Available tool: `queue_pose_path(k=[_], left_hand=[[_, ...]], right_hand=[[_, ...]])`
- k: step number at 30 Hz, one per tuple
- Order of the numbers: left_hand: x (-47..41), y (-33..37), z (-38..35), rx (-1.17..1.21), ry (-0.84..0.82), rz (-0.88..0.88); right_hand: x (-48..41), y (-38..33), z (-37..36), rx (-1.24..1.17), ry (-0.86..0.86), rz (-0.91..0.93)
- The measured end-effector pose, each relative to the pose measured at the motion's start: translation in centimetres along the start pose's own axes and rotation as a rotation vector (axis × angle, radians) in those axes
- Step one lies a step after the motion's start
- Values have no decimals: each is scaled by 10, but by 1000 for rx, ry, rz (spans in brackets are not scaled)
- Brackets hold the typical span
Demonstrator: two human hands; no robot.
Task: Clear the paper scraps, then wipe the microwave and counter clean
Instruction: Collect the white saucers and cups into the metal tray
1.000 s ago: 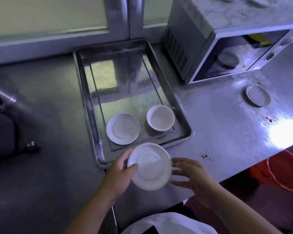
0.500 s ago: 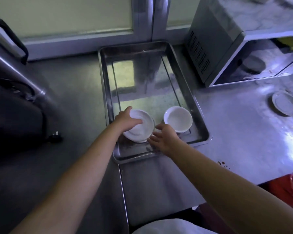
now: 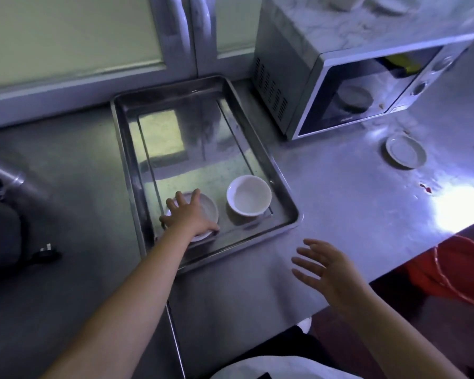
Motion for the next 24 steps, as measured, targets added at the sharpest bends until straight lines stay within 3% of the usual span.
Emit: queue_pose_path(k=[7,10,12,14,16,19,24], left_hand=[[15,8,13,74,-59,68],[40,37,54,173,201,26],[73,75,76,383,433,-81],[110,129,74,646,482,-225],[142,196,43,777,304,-330],[179,292,-30,777,16,-423],[206,384,-125,725,-182,-420]], right_hand=[[-2,-14,89,-199,76,13],[-10,-27,119,-253,69,23],[-17,-42,141,-276,61,30],[-23,-58,165,-315,53,36],[-30,-75,191,-340,43,53],[-38,-95,235,-348,21,86],[-49,-107,323,-405,55,88]])
Point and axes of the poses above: each hand's wrist, its own x-axis away from the middle knuckle, its own z-axis out of the back of the hand, y = z × x, the point moved 9 cm from there along -x, towards the middle knuckle, and after that the axes turned 1 degree about x, right-handed, at the moved point
